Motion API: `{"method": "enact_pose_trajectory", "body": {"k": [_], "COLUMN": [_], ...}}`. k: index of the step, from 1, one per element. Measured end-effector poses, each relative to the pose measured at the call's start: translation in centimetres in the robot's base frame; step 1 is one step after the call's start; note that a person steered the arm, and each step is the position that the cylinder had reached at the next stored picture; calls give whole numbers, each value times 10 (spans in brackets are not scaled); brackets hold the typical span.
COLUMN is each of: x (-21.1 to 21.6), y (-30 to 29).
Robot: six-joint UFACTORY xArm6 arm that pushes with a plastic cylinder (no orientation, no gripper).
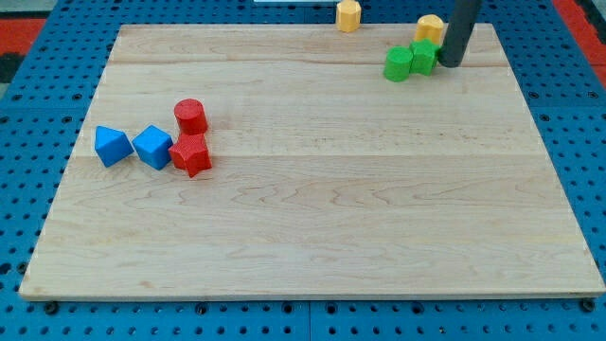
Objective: Push the green star into the yellow heart
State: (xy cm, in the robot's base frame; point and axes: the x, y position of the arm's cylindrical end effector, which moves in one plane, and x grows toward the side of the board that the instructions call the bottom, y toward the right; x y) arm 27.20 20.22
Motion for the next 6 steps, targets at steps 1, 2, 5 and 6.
{"method": "enact_pose_trajectory", "body": {"k": [1,2,5,6], "x": [52,44,41,59], "y": [1,-49,-30,4]}}
